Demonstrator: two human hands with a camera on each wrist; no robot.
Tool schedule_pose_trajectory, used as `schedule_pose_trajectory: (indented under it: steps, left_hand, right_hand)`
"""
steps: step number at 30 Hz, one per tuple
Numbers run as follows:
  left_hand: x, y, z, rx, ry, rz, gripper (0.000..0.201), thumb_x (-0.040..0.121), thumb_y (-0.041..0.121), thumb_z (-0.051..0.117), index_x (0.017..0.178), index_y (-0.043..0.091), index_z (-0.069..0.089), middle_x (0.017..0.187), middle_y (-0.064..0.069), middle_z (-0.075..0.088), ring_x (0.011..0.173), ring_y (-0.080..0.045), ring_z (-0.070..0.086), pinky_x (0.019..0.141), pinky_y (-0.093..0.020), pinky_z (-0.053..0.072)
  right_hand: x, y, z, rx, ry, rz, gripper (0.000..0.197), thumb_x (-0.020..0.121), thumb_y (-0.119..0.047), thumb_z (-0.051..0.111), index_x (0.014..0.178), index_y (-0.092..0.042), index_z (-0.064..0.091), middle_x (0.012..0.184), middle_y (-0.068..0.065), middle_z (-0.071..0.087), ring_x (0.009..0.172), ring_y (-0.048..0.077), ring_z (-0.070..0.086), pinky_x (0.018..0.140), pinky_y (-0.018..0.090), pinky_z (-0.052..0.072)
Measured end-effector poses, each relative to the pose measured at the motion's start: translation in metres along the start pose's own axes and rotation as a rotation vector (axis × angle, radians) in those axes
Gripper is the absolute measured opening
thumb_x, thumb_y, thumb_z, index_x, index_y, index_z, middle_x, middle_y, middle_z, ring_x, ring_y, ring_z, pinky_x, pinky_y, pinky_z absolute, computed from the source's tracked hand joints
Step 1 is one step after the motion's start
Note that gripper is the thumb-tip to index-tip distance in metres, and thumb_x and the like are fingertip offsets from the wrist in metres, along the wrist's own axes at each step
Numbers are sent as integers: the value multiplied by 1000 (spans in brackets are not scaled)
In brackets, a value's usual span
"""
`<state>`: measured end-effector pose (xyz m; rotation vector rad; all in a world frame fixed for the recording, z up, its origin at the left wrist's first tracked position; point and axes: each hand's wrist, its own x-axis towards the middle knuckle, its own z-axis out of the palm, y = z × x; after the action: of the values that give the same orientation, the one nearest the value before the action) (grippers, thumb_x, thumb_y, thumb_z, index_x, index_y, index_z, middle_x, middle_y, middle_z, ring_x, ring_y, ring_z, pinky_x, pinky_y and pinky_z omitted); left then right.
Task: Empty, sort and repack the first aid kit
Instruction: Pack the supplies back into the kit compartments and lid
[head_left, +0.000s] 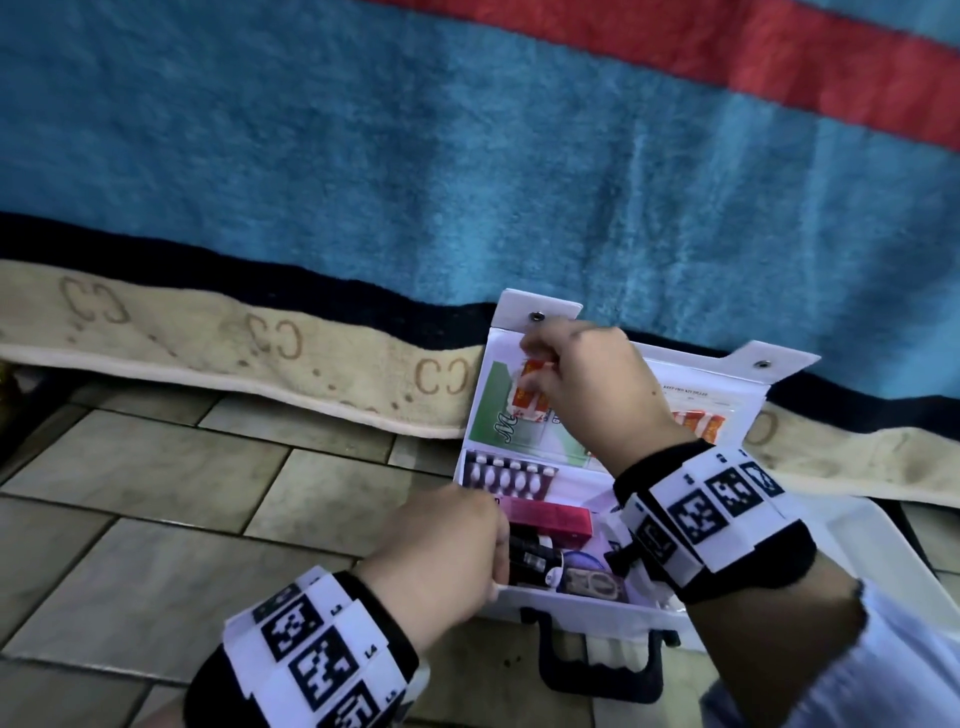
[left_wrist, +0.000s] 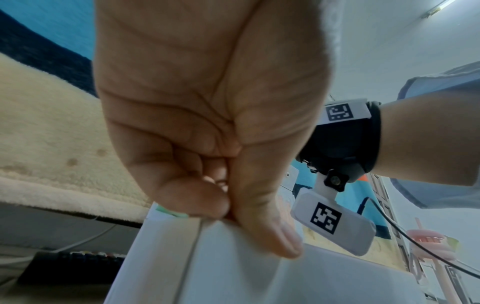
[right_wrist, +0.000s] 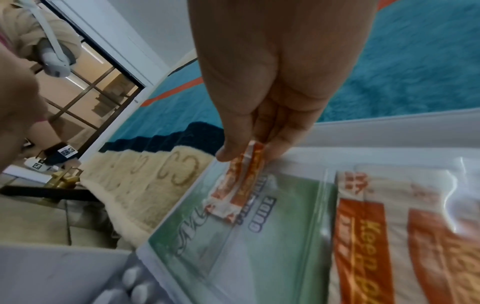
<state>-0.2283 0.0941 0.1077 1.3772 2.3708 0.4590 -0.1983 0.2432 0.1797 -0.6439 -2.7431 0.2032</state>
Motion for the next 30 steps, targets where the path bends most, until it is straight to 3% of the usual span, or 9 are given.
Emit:
schedule_pose_trajectory:
  steps: [4, 7, 12, 19, 25, 30]
  left_hand:
    - [-1, 2, -1, 2, 1, 9, 19, 66, 10, 65, 62, 28, 64, 64, 9, 62, 78, -8, 68, 79, -28, 56]
    - [-1, 2, -1, 1, -7, 1, 16, 66, 10, 66, 65, 26, 67, 64, 8, 62, 78, -9, 69, 79, -28, 56]
    - [-2, 2, -1, 10, -1, -19, 19, 67, 11, 65, 57, 27, 60, 67, 7, 64, 78, -8, 68, 79, -28, 56]
    - [-2, 3, -1, -15, -17, -33, 17, 68, 11, 66, 62, 27, 65, 68, 7, 64, 77, -8, 68, 79, -28, 55]
    - [-4, 4, -3, -15, -14, -38, 14, 70, 11, 65, 69, 23, 70, 66, 8, 64, 76, -9, 69, 79, -29, 56]
    - [-3, 5, -5, -30, -36, -65, 16, 72, 11, 68, 65, 25, 68, 69, 8, 67, 77, -10, 69, 79, -31, 56]
  right_hand:
    - [-2, 2, 11, -96, 10, -16, 34, 82, -4, 58, 108, -25, 59, 96, -3, 70, 94, 23, 63, 70, 27, 46]
    - [-2, 0, 16, -99, -2, -60, 42, 78, 4, 50, 108, -25, 52, 99, 3, 68, 93, 26, 64, 73, 33, 51]
    - [-6, -1, 13, -89, 11, -57, 39, 80, -7, 61, 114, -21, 47, 108, 4, 64, 94, 30, 60, 69, 33, 44]
    - [0, 0, 20, -79, 12, -35, 34, 77, 0, 49, 98, -27, 51, 87, 1, 69, 87, 27, 63, 72, 36, 52]
    - [-2, 3, 16, -87, 25, -58, 27, 81, -5, 58, 102, -23, 54, 97, 1, 68, 90, 27, 63, 72, 35, 51]
    - [1, 5, 16, -42, 1, 5, 20, 83, -6, 53, 95, -22, 58, 84, 2, 71, 86, 27, 65, 73, 37, 53]
